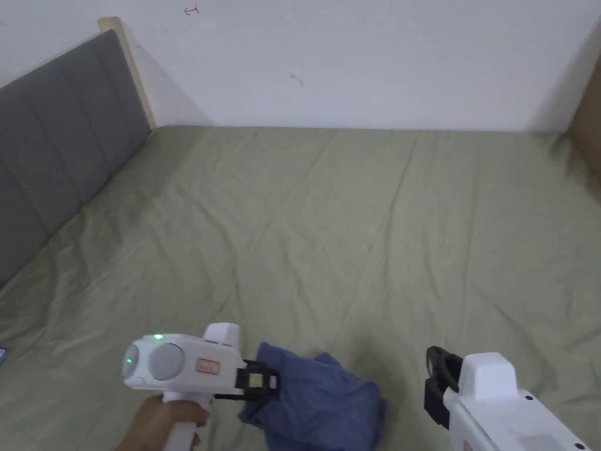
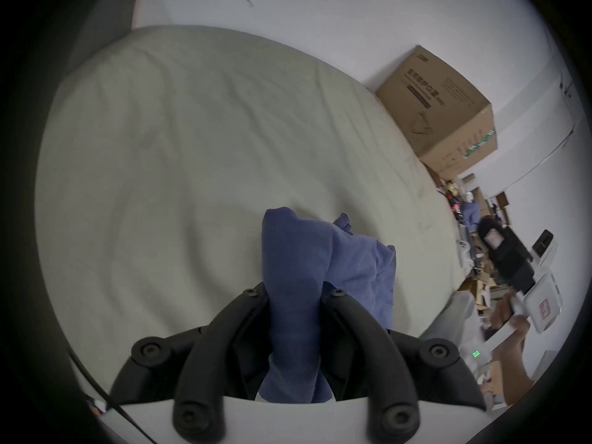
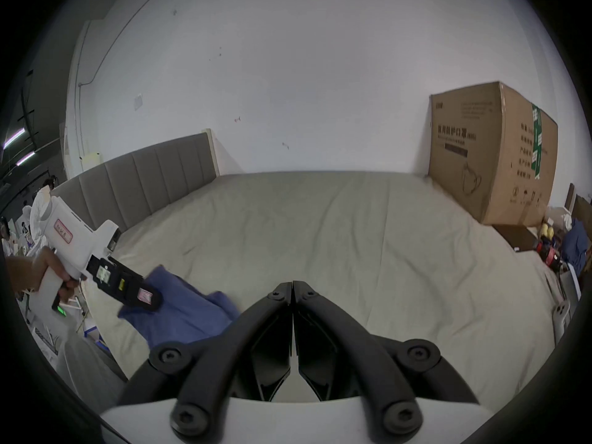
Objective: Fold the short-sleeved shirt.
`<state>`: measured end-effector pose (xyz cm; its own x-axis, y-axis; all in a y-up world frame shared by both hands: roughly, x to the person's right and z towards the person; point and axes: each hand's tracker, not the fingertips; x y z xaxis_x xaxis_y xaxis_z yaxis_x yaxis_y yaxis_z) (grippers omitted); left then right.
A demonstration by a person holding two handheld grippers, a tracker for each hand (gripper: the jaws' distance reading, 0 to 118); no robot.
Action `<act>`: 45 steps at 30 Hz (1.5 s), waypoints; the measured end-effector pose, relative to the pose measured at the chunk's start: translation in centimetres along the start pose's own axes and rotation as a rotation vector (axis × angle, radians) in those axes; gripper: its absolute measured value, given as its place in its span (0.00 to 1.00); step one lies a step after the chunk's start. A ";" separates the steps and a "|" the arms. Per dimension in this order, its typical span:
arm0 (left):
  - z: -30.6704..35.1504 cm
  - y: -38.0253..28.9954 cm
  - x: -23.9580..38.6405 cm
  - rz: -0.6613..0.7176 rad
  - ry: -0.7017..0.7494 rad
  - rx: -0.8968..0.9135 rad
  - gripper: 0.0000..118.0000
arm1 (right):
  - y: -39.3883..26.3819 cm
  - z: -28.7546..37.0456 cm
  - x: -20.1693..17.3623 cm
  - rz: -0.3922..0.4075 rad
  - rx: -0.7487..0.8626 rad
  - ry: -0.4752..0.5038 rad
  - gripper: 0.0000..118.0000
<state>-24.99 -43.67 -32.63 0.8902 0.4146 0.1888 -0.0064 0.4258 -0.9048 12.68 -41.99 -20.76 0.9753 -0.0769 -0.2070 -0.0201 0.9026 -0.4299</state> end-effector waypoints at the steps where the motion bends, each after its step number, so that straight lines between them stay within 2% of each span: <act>1: 1.2 0.8 -1.9 0.005 0.036 0.003 0.20 | 0.4 -0.1 -0.2 0.001 0.007 0.000 0.00; 8: 8.2 5.6 -15.4 0.088 0.305 0.025 0.20 | 1.9 -2.3 -1.7 -0.009 0.019 -0.004 0.00; 11: 10.5 6.9 -19.2 0.120 0.396 0.034 0.20 | 1.9 -3.4 -2.2 -0.007 0.005 -0.003 0.00; 16: 10.8 7.6 -24.2 0.208 0.428 0.021 0.20 | 1.4 -4.8 -2.7 0.000 -0.030 -0.010 0.00; 19: 9.5 7.2 -24.8 0.246 0.428 0.005 0.22 | 1.3 -4.9 -2.6 -0.001 -0.045 -0.016 0.00; 21: 9.4 7.1 -24.8 0.242 0.448 0.010 0.35 | 1.3 -4.6 -2.5 0.005 -0.050 -0.014 0.00; 24: 10.7 7.2 -24.4 0.279 0.524 0.058 0.75 | 1.7 -3.8 -2.3 0.018 -0.049 -0.012 0.00; 25: 11.3 7.3 -24.1 0.308 0.527 0.095 0.86 | 1.9 -3.4 -2.1 0.018 -0.044 -0.013 0.00; 26: 12.2 7.3 -23.4 0.315 0.543 0.129 0.88 | 2.2 -2.9 -2.0 0.015 -0.033 -0.014 0.00; 33: 19.3 7.2 -14.4 0.193 0.520 0.414 0.88 | 5.9 1.1 -1.4 0.011 0.080 -0.026 0.00; 38: 23.7 6.3 -5.2 0.028 0.541 0.630 0.88 | 9.7 5.5 -1.2 0.048 0.194 -0.059 0.00; 45: 25.5 3.5 6.8 -0.154 0.537 0.915 0.87 | 13.2 11.1 -0.6 0.091 0.325 -0.132 0.00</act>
<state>-30.56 -18.87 -24.77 0.9930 -0.0081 -0.1181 -0.0174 0.9768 -0.2135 14.31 -25.32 -16.54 0.9932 0.0459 -0.1069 -0.0575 0.9924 -0.1087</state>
